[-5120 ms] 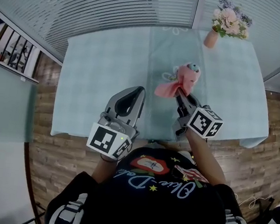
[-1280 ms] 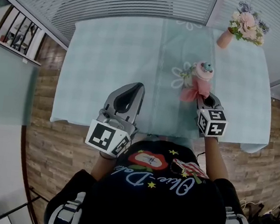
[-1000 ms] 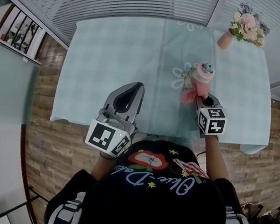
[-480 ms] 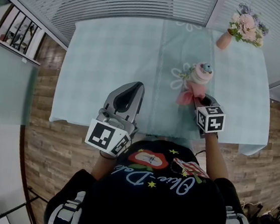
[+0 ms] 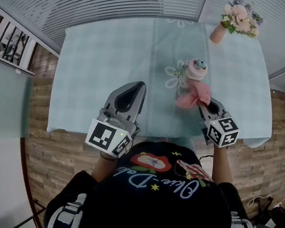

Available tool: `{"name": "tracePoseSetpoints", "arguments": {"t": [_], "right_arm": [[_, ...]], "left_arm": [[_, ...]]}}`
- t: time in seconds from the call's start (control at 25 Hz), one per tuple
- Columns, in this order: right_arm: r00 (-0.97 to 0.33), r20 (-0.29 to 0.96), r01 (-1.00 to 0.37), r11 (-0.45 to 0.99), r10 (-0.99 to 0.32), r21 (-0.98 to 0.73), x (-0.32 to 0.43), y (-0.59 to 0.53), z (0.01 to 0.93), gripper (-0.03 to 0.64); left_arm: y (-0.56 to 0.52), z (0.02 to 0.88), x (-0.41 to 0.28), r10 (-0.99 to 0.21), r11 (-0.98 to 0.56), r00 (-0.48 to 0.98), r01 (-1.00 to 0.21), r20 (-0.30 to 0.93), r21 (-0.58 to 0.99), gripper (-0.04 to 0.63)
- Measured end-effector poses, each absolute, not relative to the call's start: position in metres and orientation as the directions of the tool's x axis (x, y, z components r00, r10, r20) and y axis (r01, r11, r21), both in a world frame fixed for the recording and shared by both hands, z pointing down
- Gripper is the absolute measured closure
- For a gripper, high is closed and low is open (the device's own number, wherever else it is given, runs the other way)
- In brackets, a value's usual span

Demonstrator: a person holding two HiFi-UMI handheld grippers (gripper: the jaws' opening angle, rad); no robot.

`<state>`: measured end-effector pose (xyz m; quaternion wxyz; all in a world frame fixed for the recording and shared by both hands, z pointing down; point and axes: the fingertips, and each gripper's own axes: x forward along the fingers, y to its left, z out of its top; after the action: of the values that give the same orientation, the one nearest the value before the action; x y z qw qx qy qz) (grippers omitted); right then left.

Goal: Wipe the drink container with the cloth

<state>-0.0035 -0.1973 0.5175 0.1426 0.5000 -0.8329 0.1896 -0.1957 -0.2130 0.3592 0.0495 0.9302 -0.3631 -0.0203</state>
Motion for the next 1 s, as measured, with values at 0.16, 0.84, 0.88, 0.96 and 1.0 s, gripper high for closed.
{"name": "tracePoseSetpoints", "arguments": {"t": [0.16, 0.84, 0.88, 0.96, 1.0], "right_arm": [[-0.467, 0.308, -0.884, 0.427, -0.829, -0.192, 0.013, -0.195, 0.479, 0.601], [-0.492, 0.340, -0.868, 0.484, -0.802, -0.113, 0.041, -0.267, 0.448, 0.601], [-0.491, 0.352, -0.867, 0.488, -0.797, -0.104, 0.040, -0.269, 0.450, 0.601], [-0.485, 0.377, -0.866, 0.493, -0.789, -0.082, 0.038, -0.274, 0.454, 0.601], [-0.483, 0.391, -0.864, 0.500, -0.784, -0.064, 0.037, -0.276, 0.455, 0.601]], "left_arm": [[-0.215, 0.359, -0.185, -0.657, -0.751, 0.754, -0.653, -0.005, 0.101, 0.591], [-0.227, 0.360, -0.197, -0.722, -0.688, 0.692, -0.718, 0.001, 0.104, 0.591], [-0.228, 0.360, -0.199, -0.727, -0.683, 0.687, -0.723, 0.002, 0.104, 0.591], [-0.229, 0.360, -0.201, -0.736, -0.673, 0.677, -0.732, 0.002, 0.105, 0.591], [-0.230, 0.360, -0.202, -0.740, -0.668, 0.672, -0.736, 0.003, 0.105, 0.591]]}}
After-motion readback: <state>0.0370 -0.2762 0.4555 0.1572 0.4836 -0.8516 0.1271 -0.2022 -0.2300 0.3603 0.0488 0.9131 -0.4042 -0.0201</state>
